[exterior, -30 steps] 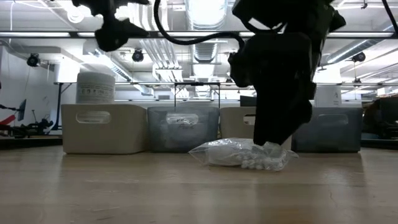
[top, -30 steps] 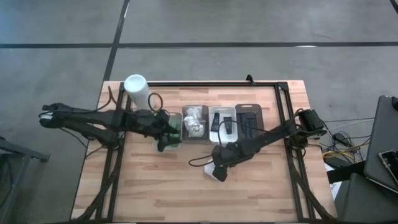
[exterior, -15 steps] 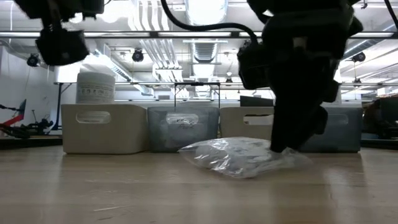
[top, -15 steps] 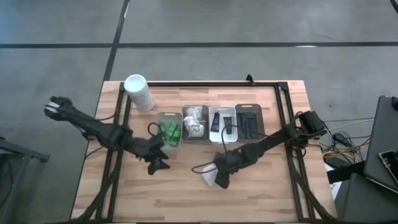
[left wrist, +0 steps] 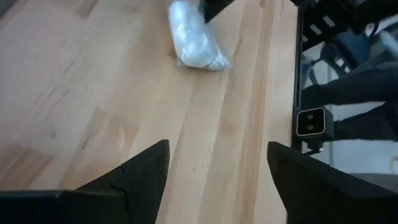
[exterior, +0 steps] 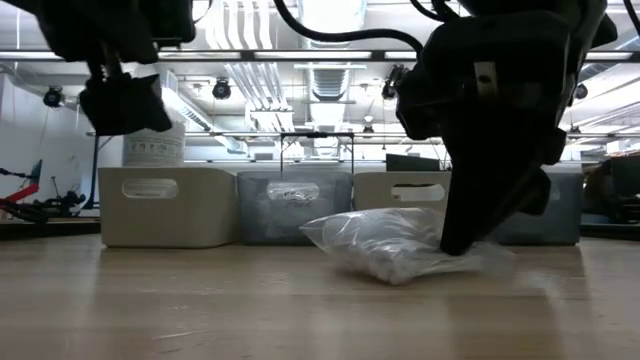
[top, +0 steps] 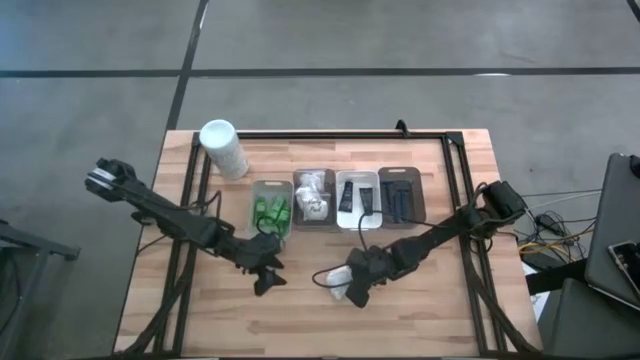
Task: Pick & Place Travel size toiletries
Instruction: Put the cotton pack into the left black bin
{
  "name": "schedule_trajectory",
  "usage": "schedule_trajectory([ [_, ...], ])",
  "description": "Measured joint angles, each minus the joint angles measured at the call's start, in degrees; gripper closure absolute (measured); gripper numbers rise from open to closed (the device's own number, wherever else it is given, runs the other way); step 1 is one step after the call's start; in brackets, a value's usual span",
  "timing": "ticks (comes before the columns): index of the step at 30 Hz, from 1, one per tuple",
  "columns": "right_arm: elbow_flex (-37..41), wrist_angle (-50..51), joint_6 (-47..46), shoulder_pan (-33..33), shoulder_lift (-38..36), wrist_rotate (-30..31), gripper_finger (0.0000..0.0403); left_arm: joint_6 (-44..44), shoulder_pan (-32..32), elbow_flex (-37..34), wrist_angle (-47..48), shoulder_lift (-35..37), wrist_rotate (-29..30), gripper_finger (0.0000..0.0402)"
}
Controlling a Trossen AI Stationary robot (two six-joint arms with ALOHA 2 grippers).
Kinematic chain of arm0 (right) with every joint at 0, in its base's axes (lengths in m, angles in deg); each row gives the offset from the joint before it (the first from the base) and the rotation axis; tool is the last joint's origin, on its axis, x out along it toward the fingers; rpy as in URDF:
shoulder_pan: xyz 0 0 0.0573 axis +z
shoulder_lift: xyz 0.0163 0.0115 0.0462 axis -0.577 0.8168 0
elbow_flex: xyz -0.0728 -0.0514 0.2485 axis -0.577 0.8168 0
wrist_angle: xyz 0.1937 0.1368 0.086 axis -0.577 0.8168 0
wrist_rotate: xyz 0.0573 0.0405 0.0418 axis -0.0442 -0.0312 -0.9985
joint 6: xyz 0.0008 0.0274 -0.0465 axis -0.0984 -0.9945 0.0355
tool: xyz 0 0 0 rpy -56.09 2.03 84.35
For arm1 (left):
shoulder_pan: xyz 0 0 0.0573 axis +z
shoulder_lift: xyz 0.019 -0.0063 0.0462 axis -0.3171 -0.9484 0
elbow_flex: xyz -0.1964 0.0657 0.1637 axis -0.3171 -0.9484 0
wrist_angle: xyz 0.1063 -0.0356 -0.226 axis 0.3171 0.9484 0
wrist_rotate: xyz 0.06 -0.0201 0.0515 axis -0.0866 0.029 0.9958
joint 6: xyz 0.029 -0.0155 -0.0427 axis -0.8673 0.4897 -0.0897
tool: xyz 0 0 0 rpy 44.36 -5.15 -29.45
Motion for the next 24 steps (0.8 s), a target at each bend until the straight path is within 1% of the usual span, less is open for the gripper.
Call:
schedule_trajectory([
  [2, 0.0, -0.2, -0.1, 0.1, 0.0, 0.2, 0.0389, -2.3, 0.0, 1.2, 0.1, -1.3, 0.0, 0.0127],
  [5, -0.2, 0.0, -0.1, 0.4, -0.1, 0.8, 0.0392, -5.2, 0.0, 3.0, 0.1, -2.6, 0.0, 0.0127],
  [8, -1.1, 0.2, 0.4, 0.6, -0.8, 3.0, 0.0394, -7.6, 0.0, 3.8, 0.2, -2.9, 0.1, 0.0127],
  [12, -3.8, 2.6, 4.0, 0.6, -1.7, 4.7, 0.0394, -9.1, 0.2, 3.8, 0.5, -2.0, 0.5, 0.0127],
  [14, -6.5, 6.1, 7.5, 0.5, -1.7, 5.1, 0.0394, -9.2, 0.3, 3.8, 0.2, -1.2, 0.5, 0.0127],
  [17, -11.9, 14.9, 15.2, 0.6, -1.7, 6.3, 0.0394, -9.8, 1.2, 3.8, -0.5, 0.6, 0.5, 0.0127],
  [20, -17.4, 24.1, 23.2, 0.6, -1.7, 7.7, 0.0394, -11.1, 3.4, 3.8, -3.8, 2.1, 0.1, 0.0127],
  [24, -24.8, 32.6, 32.4, 0.3, -1.7, 10.7, 0.0394, -12.4, 7.9, 3.8, -9.5, 2.2, -3.7, 0.0127],
])
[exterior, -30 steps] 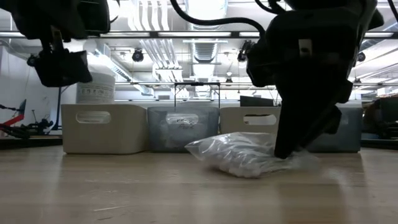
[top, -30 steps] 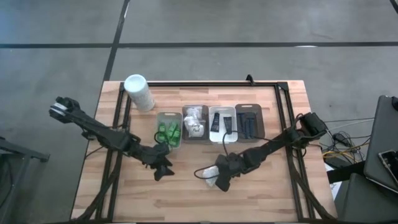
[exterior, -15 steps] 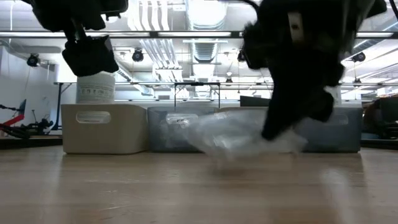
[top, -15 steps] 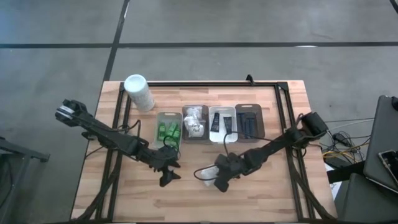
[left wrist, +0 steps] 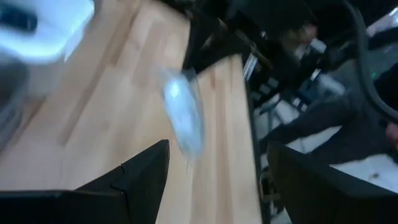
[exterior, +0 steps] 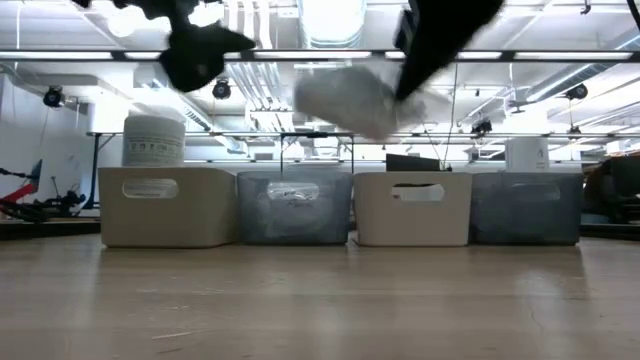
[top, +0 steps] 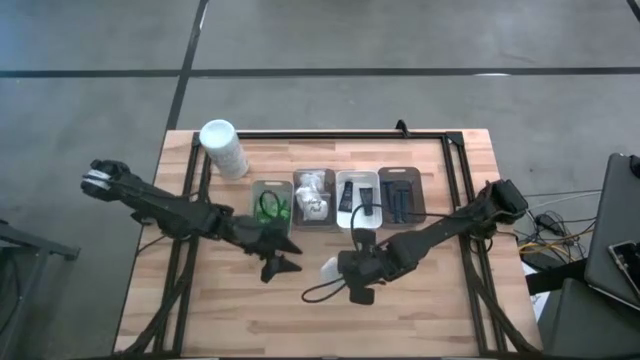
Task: Pick & Place Travel size toiletries
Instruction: Put the cotton pack into the left black bin
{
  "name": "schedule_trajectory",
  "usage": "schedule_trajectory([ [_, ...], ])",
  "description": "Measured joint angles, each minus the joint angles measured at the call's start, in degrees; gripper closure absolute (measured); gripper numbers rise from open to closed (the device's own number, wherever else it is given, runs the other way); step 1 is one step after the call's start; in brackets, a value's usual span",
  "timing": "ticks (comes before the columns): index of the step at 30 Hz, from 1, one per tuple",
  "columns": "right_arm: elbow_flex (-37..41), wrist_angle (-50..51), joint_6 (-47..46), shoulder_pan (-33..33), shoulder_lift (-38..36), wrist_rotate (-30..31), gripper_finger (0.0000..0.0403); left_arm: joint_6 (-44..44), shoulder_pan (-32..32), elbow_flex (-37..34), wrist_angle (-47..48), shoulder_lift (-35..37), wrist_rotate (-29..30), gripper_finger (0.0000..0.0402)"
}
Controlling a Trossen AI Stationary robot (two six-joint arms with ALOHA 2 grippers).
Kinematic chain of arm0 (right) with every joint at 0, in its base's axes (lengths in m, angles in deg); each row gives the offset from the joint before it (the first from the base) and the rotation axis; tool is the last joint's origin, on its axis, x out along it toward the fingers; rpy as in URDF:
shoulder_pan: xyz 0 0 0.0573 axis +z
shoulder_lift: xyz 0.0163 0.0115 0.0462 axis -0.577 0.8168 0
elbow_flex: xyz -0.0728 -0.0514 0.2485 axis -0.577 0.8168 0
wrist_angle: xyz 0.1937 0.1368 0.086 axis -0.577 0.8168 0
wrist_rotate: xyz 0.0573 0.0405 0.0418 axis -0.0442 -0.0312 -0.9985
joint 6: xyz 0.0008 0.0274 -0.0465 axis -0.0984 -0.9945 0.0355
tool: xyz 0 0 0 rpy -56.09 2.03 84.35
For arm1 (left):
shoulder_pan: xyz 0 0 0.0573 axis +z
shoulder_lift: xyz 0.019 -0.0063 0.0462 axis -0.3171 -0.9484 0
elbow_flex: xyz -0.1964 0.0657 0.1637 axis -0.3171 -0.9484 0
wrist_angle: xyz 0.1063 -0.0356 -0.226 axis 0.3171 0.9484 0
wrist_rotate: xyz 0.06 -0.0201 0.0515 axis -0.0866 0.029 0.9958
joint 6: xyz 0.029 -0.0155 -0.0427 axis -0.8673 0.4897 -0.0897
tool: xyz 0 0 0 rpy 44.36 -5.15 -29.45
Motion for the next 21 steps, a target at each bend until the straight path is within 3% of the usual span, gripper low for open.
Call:
schedule_trajectory([
  [8, -7.5, 4.9, 7.0, -1.1, 0.3, 2.8, 0.0394, -1.3, 5.9, 0.0, -10.2, -0.9, -5.0, 0.0126],
  [21, -8.9, 5.7, 5.2, -1.5, 0.3, 4.5, 0.0394, 3.7, 6.2, 3.2, -10.6, -6.3, -5.5, 0.0117],
])
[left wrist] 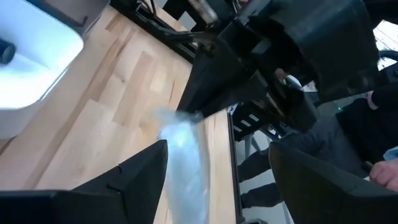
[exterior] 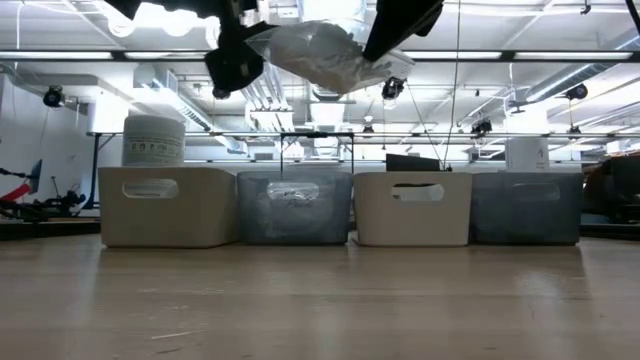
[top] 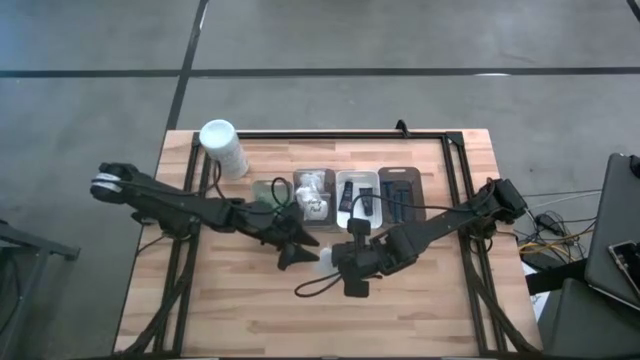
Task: Pick & Place Travel size toiletries
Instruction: Put the cotton pack into the left black bin
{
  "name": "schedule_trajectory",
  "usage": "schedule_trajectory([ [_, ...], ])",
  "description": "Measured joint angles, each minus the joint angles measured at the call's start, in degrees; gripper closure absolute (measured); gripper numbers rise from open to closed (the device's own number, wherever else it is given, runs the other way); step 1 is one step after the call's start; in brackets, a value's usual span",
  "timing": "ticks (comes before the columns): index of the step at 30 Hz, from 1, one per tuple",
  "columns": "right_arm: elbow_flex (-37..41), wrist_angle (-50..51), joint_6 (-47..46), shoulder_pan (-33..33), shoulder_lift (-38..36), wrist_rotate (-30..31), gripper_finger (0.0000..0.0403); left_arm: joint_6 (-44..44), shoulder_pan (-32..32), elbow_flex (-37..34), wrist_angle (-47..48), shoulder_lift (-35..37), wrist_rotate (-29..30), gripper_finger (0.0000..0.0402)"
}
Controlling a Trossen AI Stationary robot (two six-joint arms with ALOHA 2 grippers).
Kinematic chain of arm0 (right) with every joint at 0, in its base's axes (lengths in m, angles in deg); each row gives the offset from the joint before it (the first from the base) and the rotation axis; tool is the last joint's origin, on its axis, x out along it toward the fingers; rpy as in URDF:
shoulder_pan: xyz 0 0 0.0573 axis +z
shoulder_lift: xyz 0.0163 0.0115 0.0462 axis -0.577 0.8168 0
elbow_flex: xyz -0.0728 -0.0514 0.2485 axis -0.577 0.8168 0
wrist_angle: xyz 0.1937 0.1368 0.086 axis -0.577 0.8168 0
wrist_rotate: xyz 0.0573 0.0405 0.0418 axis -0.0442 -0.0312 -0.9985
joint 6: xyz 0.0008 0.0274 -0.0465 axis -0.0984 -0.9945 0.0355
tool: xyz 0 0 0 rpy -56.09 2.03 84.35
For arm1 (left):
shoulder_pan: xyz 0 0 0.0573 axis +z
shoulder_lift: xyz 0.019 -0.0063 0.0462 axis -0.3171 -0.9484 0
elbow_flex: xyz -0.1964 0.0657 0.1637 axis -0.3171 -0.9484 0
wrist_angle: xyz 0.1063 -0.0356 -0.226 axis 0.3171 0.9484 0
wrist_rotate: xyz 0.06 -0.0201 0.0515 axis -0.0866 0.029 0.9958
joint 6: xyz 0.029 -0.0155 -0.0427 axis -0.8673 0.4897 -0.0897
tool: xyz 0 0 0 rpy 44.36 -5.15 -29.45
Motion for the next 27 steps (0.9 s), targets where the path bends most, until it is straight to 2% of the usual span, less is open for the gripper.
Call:
schedule_trajectory([
  [6, 0.0, -0.1, -0.2, 0.0, 0.0, 0.3, 0.0394, -1.0, 0.1, 5.9, 1.2, -6.2, 0.0, 0.0117],
  [11, 0.0, 0.5, -0.8, 0.1, 0.0, 0.8, 0.0394, -1.8, 0.2, 10.0, 9.3, -9.4, 0.3, 0.0117],
  [14, 0.0, 1.7, -2.1, 0.1, 0.1, 1.0, 0.0394, -2.0, 0.2, 10.9, 12.6, -9.0, 1.2, 0.0117],
  [21, 0.0, 4.3, -3.6, 0.2, 0.1, 1.4, 0.0394, -4.4, 0.6, 10.5, 17.8, -5.2, 8.6, 0.0117],
  [27, 0.0, 4.0, -2.9, 0.2, 0.1, 1.4, 0.0394, -5.0, 1.5, 10.2, 16.7, -5.5, 7.8, 0.0117],
])
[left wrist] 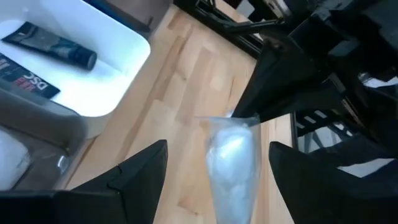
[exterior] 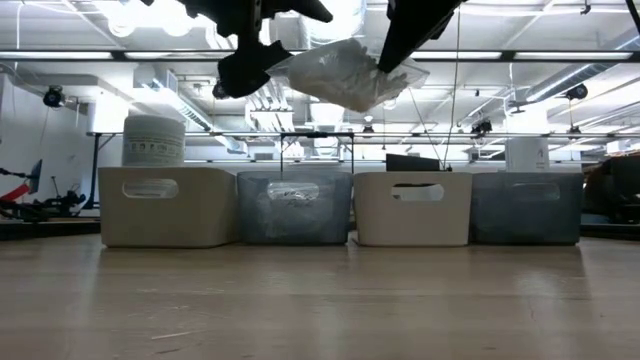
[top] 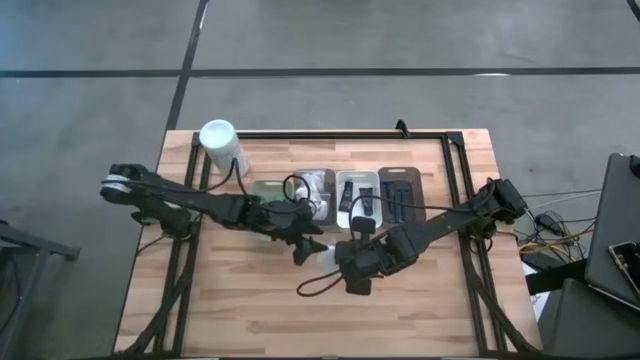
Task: Pick & Place Travel size toiletries
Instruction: Put the cotton pack into the left black bin
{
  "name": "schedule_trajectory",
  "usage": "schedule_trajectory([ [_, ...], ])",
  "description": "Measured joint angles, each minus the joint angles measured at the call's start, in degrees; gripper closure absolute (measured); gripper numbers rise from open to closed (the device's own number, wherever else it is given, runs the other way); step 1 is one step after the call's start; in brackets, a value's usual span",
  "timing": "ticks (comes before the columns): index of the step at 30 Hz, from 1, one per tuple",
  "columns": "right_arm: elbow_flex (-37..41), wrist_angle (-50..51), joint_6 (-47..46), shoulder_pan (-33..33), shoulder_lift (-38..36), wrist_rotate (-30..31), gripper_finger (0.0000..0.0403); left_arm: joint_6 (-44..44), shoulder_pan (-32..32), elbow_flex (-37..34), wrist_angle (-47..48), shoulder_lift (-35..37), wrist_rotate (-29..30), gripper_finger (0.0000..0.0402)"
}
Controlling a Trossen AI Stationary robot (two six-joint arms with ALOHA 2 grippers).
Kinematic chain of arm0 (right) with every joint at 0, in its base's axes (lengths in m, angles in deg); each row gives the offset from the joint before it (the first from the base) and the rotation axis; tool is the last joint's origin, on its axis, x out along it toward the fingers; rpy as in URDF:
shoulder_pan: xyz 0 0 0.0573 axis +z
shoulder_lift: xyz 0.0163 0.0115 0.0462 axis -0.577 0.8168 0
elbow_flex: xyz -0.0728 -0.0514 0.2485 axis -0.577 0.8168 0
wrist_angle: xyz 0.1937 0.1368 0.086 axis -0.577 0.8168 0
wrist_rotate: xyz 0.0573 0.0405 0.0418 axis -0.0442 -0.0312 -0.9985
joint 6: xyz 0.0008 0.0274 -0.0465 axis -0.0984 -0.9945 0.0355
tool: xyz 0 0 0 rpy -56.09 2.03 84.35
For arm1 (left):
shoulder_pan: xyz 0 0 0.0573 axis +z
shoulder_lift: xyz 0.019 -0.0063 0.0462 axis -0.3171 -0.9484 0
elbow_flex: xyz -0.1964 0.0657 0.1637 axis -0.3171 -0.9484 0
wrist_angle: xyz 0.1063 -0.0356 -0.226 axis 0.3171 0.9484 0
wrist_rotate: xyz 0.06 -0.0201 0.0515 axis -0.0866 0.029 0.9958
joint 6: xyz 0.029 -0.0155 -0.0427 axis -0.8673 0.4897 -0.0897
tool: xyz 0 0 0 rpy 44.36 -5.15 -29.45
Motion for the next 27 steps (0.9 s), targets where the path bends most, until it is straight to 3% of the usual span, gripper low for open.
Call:
schedule_trajectory([
  [20, 0.0, -0.1, 0.4, 0.0, 0.0, 0.0, 0.0394, -1.6, 1.2, 0.0, -10.4, -5.8, -7.0, 0.0121],
  [23, 0.0, -0.1, 0.4, 0.0, 0.0, -0.1, 0.0394, -2.9, 1.2, 0.0, -10.1, -5.8, -7.9, 0.0140],
  [27, 0.0, -0.1, 0.4, 0.0, 0.0, -0.2, 0.0394, -4.0, 1.2, 0.0, -10.1, -5.8, -7.8, 0.0194],
])
